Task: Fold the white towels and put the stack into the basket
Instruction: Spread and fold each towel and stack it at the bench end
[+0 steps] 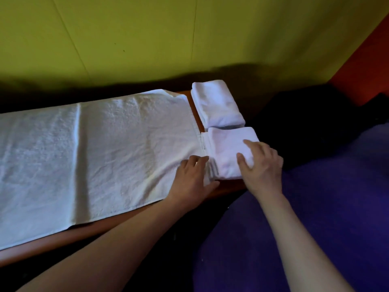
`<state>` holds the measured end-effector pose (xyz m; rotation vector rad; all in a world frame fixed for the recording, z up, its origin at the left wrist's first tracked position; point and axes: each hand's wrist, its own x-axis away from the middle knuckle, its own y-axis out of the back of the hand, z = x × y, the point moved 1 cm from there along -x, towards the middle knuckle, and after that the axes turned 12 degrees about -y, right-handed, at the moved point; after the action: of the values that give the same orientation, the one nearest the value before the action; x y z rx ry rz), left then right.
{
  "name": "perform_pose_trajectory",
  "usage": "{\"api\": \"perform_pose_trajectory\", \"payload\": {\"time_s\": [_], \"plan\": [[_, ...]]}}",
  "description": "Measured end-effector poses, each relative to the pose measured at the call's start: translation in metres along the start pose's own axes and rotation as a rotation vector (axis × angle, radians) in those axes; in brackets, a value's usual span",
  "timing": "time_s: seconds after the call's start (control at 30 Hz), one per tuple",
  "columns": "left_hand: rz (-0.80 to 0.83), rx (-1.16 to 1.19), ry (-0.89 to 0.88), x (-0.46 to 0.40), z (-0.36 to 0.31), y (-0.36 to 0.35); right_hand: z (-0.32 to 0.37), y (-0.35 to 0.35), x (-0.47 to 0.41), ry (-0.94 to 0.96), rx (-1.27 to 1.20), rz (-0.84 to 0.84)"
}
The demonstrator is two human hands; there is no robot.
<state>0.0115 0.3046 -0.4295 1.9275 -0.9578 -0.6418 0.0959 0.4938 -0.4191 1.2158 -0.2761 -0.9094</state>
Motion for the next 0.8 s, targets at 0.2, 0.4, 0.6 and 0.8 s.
{"api": "perform_pose_trajectory", "payload": {"time_s": [0.2,0.4,0.6,0.8], "plan": [[0.147,-0.238,-0.101,0.034,0.028,0.01,-0.004,-0.019,0.016,0.081,0.136,0.224],[0.002,-0.312,-0.175,0.043,0.024,0.023,0.002,-0.009,-0.004,0.017,0.157,0.354],[-0.291,0.124,0.112,0.056,0.028,0.051,0.051,0.006,0.002,-0.036,-0.193,0.24],[-0.375,0.221,0.076,0.087,0.032,0.081,0.123,-0.008,-0.018,0.007,-0.391,0.342]]}}
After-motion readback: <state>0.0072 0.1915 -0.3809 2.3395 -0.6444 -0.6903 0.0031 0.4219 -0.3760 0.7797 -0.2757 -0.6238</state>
